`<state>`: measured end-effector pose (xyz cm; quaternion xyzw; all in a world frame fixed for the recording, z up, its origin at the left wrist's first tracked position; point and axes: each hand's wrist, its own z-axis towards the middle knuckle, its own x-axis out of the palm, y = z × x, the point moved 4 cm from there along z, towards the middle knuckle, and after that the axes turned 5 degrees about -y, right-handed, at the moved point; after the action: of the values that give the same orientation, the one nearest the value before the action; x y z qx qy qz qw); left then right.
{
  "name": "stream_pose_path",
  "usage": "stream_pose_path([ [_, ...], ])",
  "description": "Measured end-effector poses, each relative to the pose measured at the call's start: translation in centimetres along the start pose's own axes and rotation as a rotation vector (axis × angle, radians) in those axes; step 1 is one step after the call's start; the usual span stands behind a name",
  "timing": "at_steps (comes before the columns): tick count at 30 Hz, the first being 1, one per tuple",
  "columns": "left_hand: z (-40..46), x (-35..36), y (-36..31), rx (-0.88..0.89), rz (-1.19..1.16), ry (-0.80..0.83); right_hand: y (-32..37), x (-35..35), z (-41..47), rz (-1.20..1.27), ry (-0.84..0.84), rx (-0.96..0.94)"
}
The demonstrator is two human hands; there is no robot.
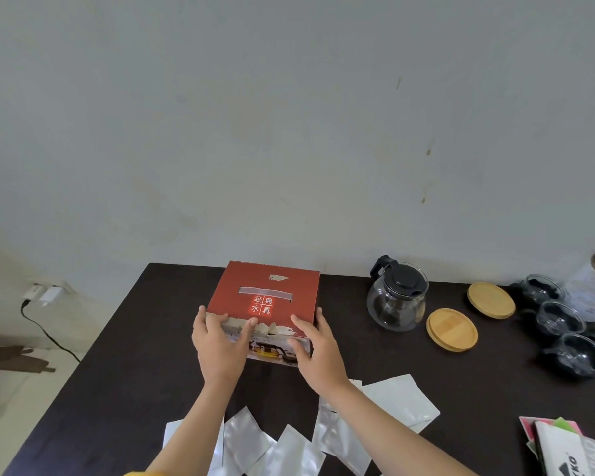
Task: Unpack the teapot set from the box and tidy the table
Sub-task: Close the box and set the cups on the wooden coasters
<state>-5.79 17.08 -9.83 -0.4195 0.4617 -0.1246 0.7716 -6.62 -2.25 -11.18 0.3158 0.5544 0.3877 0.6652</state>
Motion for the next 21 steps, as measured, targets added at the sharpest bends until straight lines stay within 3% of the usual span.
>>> stream_pose_path([
  [9,0.6,0.2,-3.9,0.152,0.055,0.007,0.1,-3.0,1.4,0.008,-0.067,-0.066],
  [13,0.8,2.6,-6.4,0.221,0.073,0.113,-0.7,-6.2,3.5,-0.033,-0.13,-0.11],
  [21,1.7,7.8,-7.9,0.193,0.14,0.198,-3.2,-9.2,8.1,-0.243,0.017,0.009],
])
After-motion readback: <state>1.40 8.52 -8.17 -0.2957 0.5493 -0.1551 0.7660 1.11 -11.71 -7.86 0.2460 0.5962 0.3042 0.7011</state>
